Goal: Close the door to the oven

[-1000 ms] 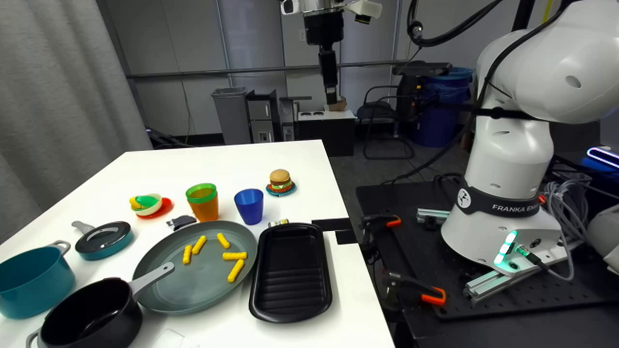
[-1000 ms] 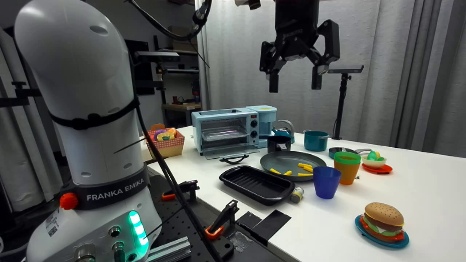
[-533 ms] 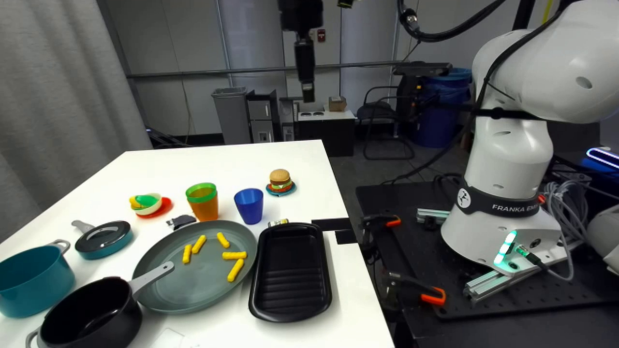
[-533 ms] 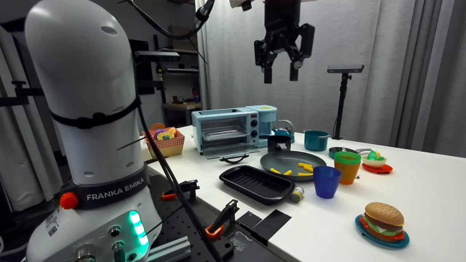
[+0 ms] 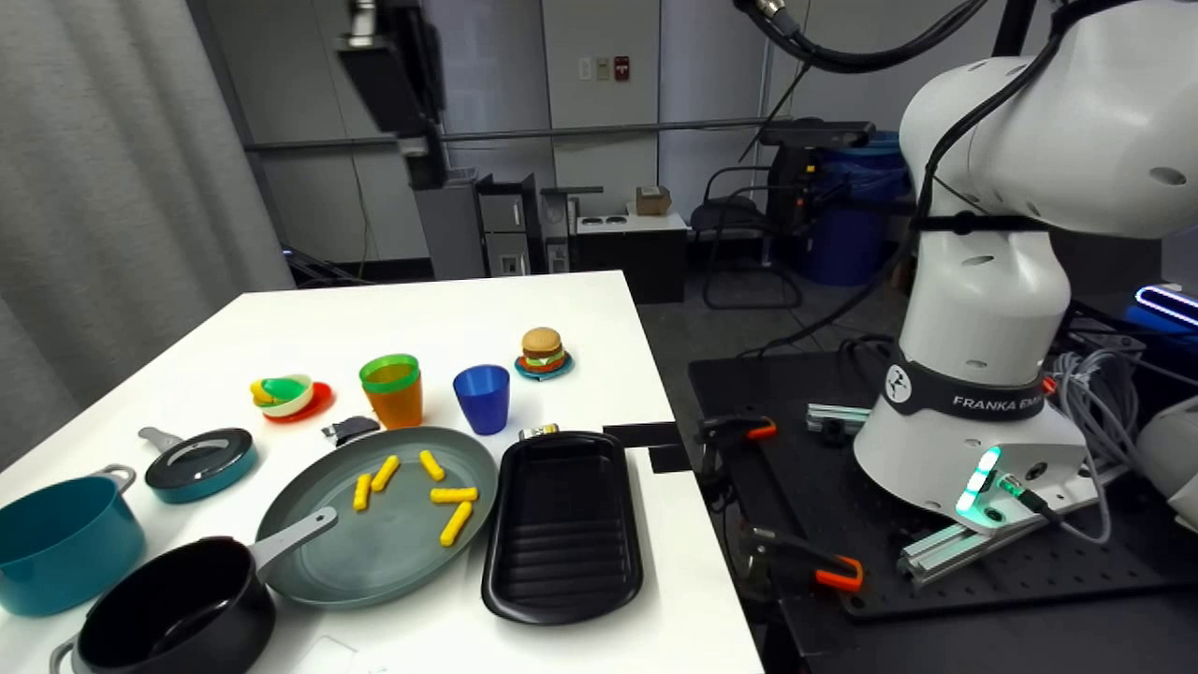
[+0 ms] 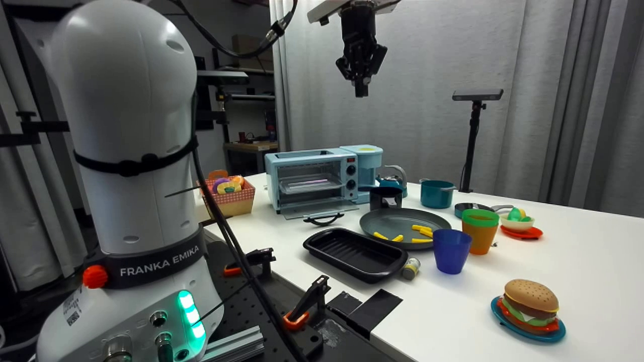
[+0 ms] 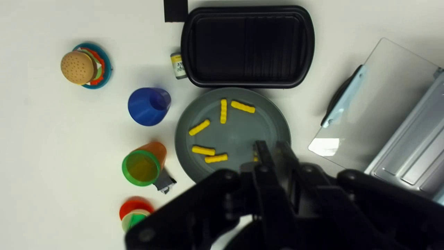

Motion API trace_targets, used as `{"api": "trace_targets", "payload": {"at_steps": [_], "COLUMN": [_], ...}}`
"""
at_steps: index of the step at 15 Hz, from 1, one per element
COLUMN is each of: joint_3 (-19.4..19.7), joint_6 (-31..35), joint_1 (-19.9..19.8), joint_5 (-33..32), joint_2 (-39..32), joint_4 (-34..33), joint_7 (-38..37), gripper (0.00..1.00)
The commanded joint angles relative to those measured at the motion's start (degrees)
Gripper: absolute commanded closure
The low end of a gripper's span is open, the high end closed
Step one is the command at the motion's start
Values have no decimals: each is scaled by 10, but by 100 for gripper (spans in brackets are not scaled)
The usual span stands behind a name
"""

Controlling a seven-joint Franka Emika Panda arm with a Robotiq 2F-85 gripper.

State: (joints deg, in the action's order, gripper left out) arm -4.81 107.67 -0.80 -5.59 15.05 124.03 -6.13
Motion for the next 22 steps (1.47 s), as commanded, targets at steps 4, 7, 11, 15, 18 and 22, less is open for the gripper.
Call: {"api": "trace_targets", "payload": {"at_steps": [4,7,11,15,18,22], "joint_3": [-29,-28,-18,-17,-17,-17], "joint_6": [-49,-62,-21,-21,-21,-21], "joint_1": [42,63,63,63,63,63], "joint_5": [10,0,2,2,2,2], "joint_2": [-198,-273,-233,-227,-227,-227], "joint_4": [-235,-321,-248,-248,-248,-247], "joint_7": [-88,-127,-99,-99,-99,-99], "gripper": [100,100,84,74,74,74]}}
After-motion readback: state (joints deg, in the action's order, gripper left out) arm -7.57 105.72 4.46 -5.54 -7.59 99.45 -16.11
